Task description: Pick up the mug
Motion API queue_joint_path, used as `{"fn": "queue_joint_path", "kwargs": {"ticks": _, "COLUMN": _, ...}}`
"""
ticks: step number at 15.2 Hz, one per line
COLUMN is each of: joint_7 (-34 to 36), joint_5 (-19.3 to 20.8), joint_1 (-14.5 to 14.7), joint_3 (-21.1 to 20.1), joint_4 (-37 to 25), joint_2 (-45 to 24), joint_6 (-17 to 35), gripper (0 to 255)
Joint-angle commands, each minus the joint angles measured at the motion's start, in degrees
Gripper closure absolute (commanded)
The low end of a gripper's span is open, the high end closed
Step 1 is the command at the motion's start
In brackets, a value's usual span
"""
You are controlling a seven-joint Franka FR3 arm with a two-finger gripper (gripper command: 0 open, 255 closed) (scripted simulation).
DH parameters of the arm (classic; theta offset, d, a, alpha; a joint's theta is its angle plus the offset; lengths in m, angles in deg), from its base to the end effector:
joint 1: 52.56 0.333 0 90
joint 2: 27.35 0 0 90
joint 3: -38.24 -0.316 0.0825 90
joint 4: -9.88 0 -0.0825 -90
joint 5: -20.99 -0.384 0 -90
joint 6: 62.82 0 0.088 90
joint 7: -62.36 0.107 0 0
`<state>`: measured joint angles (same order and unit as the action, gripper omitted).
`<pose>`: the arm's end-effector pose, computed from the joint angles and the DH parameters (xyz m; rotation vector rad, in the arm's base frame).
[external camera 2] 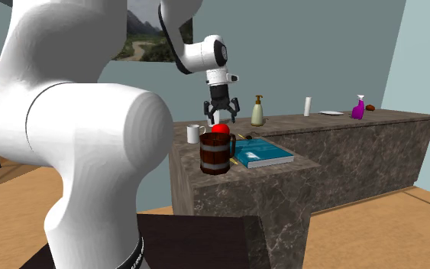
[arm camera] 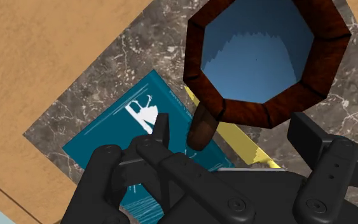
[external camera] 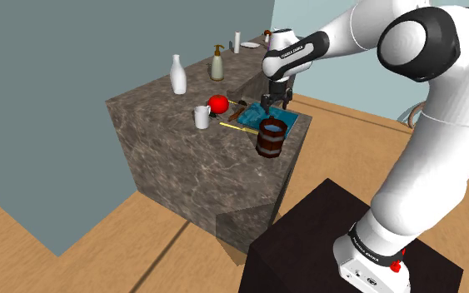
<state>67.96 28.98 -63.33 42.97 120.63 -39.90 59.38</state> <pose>0.5786 -0.1648 0.3739 2.9764 -0.4361 -0.0461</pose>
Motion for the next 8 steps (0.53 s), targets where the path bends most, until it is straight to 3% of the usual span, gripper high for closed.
{"fn": "queue_joint_path", "kwargs": {"ticks": 1, "joint_7": -0.05, "joint_5": -0.29, "joint_1": -0.58, "joint_3": 0.40, "joint_4": -3.73, "joint_2": -4.43, "joint_6": 0.62, "gripper": 0}}
{"fn": "queue_joint_path", "kwargs": {"ticks": 6, "joint_7": -0.39, "joint_5": -1.36, "joint_1": -2.28, "joint_3": 1.17, "joint_4": -14.53, "joint_2": -15.46, "joint_6": 0.69, "gripper": 0}}
{"fn": "queue_joint_path", "kwargs": {"ticks": 8, "joint_7": -0.32, "joint_5": -1.38, "joint_1": -2.34, "joint_3": 1.17, "joint_4": -14.61, "joint_2": -16.12, "joint_6": 1.26, "gripper": 0}}
